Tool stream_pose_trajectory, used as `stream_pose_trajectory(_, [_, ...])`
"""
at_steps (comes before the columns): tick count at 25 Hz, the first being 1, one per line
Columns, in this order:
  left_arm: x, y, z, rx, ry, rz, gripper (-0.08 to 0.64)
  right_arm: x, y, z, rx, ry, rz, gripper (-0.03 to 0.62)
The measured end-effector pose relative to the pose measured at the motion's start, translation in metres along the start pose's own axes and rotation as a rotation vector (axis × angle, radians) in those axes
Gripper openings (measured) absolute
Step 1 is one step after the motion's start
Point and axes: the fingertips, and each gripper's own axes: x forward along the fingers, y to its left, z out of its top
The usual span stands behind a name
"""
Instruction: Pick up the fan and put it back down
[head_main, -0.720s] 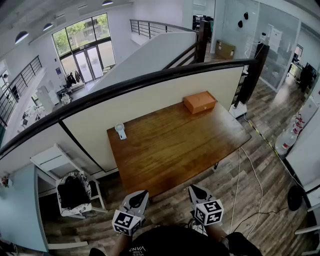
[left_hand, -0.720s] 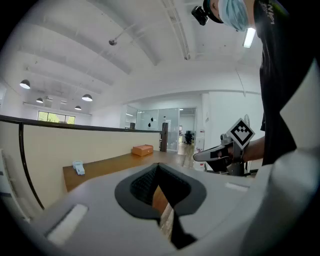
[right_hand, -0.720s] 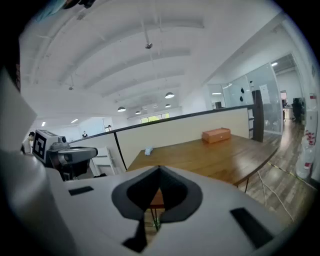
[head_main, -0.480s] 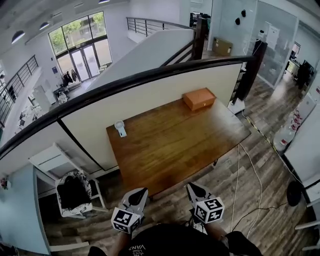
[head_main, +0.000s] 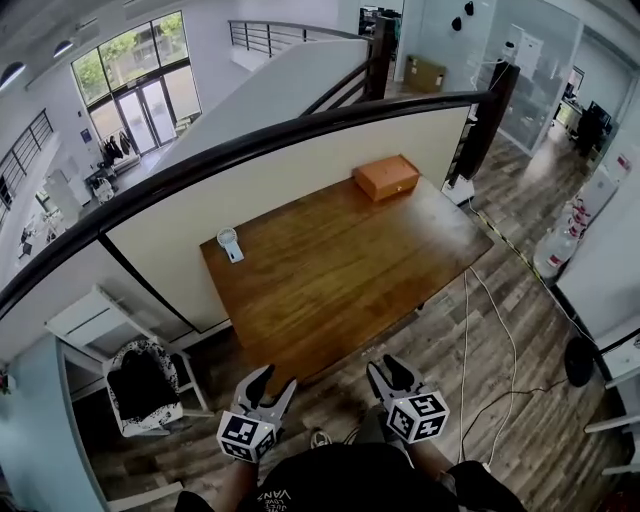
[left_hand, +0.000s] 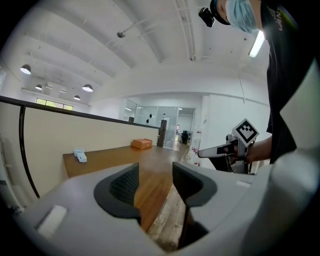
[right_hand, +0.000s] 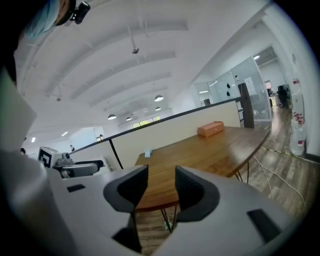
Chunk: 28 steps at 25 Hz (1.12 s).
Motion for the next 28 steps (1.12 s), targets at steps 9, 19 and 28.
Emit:
stream_pose_trajectory(9, [0.019, 0.018, 0.003, -0.059, 0.002, 0.117, 0.196, 0.027, -0.027, 0.008, 0.006, 0.038, 0.034, 0.137])
stream_pose_trajectory(19, [0.093, 0.027, 0.023, -0.091, -0.005, 0.278, 0.196, 0.073, -0.098, 0.050, -0.025, 0.068, 0.151, 0.137])
stream_pose_trajectory(28, [0.164, 0.016, 0.027, -0.101, 0.004, 0.368, 0.196, 0.107, -0.161, 0.074, -0.052, 0.105, 0.253, 0.137])
